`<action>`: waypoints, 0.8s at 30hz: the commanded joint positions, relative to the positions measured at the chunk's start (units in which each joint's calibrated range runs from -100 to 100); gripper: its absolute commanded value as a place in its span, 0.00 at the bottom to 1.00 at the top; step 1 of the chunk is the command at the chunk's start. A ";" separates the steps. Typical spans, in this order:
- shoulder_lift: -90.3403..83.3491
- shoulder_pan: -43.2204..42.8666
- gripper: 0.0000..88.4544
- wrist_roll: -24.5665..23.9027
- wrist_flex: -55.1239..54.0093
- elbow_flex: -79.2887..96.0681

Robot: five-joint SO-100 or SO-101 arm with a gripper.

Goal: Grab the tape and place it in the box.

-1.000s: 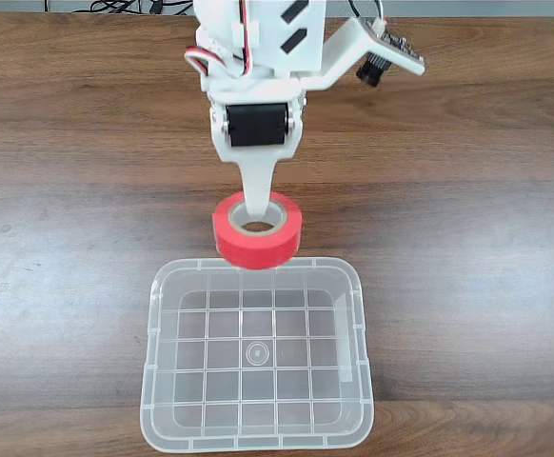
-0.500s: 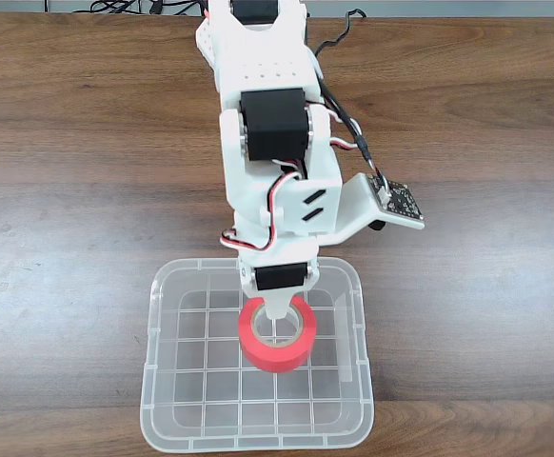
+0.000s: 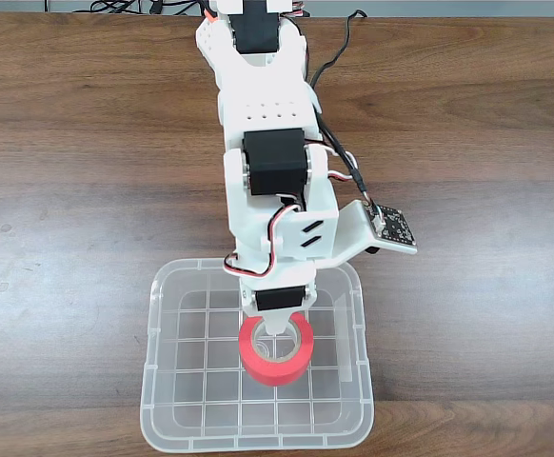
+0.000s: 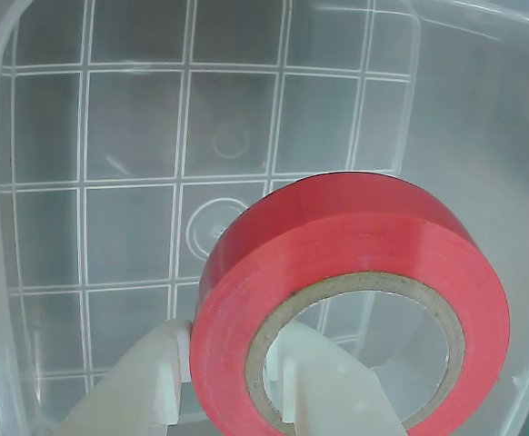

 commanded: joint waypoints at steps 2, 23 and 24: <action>-2.60 0.33 0.18 -0.18 -0.68 -5.61; -3.49 0.62 0.18 -0.07 0.94 -5.61; -3.57 0.62 0.17 -0.02 1.80 -5.69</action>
